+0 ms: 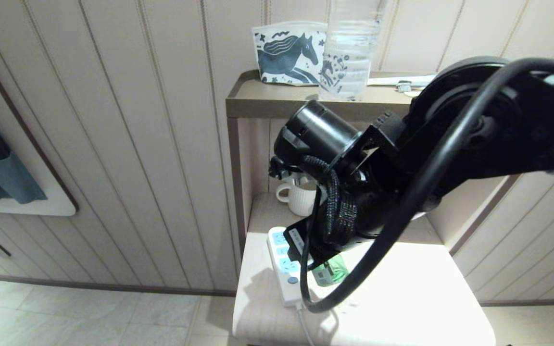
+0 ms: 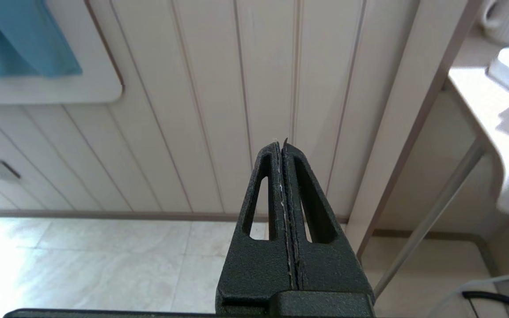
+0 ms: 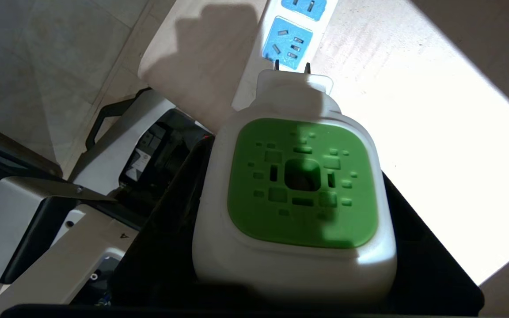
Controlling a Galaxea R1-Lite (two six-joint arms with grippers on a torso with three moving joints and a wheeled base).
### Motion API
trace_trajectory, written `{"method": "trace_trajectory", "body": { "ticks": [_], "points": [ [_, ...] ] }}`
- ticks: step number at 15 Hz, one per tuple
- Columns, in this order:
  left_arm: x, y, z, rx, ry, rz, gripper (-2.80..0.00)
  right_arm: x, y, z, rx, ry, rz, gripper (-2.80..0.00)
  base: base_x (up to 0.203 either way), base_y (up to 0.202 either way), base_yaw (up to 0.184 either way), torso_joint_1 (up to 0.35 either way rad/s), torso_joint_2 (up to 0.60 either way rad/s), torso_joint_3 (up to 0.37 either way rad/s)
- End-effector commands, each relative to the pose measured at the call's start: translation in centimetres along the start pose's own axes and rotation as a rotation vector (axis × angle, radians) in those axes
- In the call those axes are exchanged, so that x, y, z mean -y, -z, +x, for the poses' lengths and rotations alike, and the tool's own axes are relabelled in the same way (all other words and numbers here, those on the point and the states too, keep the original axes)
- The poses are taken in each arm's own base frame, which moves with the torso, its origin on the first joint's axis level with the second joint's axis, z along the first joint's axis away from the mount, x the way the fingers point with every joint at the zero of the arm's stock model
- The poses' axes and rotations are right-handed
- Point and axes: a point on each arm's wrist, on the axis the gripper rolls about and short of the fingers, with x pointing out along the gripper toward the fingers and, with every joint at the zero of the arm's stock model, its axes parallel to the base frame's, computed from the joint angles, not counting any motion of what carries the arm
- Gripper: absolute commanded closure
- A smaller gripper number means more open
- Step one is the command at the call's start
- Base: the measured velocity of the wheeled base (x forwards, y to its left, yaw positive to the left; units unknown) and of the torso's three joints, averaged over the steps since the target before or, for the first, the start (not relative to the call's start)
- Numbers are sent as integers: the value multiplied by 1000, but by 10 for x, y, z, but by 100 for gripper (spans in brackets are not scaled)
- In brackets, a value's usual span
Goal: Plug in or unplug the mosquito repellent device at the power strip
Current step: Insert the plug into the socket
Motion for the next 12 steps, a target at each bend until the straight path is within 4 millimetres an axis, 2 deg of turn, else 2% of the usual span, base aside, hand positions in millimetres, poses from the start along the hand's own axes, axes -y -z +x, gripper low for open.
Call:
{"method": "trace_trajectory", "body": {
  "ticks": [1,5,8,12],
  "points": [
    [0,0,0,0,0,1,0,-3,1,14,-38,12,-5,0,0,0,0,256,-549,-295],
    [0,0,0,1,0,-1,0,-7,-1,36,-79,27,-5,0,0,0,0,268,-569,-303],
    [0,0,0,3,-7,-14,0,-5,-2,45,-94,35,4,0,0,0,0,244,-540,-276],
    [0,0,0,5,-9,-58,0,4,1,57,-139,54,25,0,0,0,0,31,-49,-29]
  ]
}}
